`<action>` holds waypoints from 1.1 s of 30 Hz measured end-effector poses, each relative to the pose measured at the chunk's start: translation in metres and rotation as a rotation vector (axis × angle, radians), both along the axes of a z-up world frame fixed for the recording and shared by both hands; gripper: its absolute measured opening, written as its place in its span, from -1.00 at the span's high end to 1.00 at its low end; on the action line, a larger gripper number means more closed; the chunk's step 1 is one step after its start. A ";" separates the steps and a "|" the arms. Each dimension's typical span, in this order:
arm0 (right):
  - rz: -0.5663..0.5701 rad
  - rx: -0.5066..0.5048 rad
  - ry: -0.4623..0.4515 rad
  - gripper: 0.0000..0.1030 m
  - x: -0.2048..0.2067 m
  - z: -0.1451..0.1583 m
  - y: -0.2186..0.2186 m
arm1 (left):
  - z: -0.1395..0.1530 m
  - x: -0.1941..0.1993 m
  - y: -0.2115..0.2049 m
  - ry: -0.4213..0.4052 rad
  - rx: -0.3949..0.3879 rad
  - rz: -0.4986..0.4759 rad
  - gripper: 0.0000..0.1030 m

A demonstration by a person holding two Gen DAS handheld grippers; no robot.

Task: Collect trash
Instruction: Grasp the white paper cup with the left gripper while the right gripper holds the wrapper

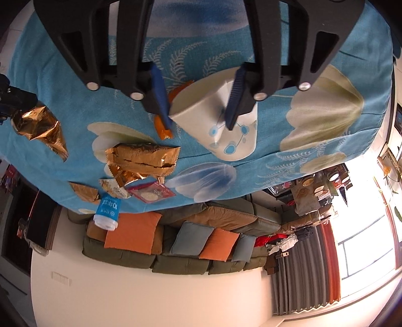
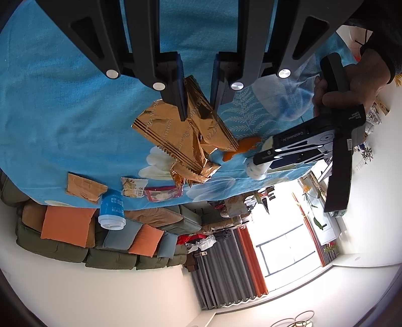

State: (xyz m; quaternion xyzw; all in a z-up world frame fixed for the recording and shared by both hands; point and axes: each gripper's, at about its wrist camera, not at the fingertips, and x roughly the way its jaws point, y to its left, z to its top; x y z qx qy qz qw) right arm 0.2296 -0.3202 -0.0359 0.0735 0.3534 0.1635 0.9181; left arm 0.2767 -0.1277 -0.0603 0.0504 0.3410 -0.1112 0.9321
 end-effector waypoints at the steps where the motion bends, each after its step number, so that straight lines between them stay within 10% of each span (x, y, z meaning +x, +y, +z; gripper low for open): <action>1: 0.000 0.001 -0.001 0.69 -0.001 0.000 0.000 | 0.001 -0.001 0.002 0.000 -0.013 0.000 0.24; 13: 0.008 -0.003 -0.033 0.69 -0.013 0.010 0.009 | 0.028 -0.032 0.048 -0.070 -0.083 0.039 0.64; 33: 0.121 -0.002 -0.085 0.69 -0.032 0.035 0.074 | 0.082 -0.143 0.139 -0.195 -0.196 0.116 0.69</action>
